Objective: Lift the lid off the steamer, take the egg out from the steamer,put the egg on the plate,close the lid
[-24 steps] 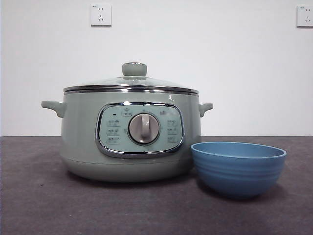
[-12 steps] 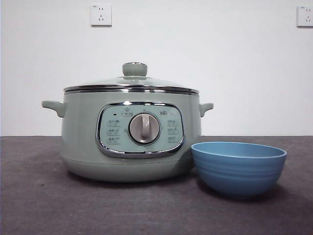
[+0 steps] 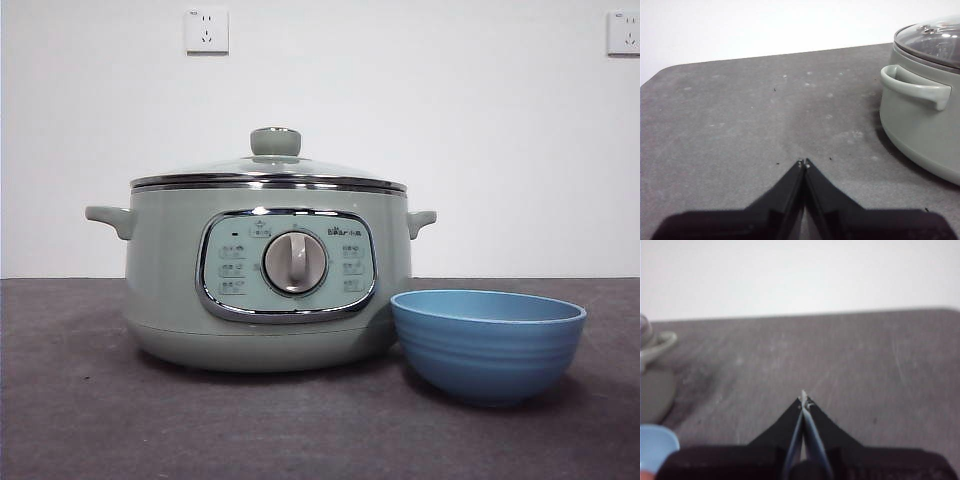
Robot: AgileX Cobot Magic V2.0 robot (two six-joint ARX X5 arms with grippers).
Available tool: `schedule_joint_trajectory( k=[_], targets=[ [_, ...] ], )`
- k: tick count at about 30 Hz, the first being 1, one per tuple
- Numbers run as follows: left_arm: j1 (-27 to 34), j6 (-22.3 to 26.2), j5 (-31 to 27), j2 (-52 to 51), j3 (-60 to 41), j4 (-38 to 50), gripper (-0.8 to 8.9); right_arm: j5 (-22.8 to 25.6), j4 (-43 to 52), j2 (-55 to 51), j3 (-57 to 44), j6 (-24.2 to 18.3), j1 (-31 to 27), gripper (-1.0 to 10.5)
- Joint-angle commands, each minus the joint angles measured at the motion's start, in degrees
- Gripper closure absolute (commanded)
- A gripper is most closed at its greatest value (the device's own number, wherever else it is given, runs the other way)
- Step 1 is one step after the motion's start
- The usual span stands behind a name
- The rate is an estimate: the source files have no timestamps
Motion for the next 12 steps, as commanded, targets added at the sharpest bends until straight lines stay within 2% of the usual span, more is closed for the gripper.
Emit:
schedule_joint_trajectory(
  k=[1,7,12],
  targets=[
    [0.15,-0.37,-0.20,-0.13,-0.76,0.17,8.17,0.22,-1.51,-0.15,-0.63,1.60,-0.02,9.5],
    [0.15,-0.37,-0.20,-0.13,-0.76,0.20,8.17,-0.28,-4.39,-0.15,-0.63,1.62,0.07,9.5],
    [0.15,-0.37,-0.20,-0.13,-0.76,0.20,8.17,-0.20,-4.35,-0.15,-0.63,3.69,0.07,9.5]
  ],
)
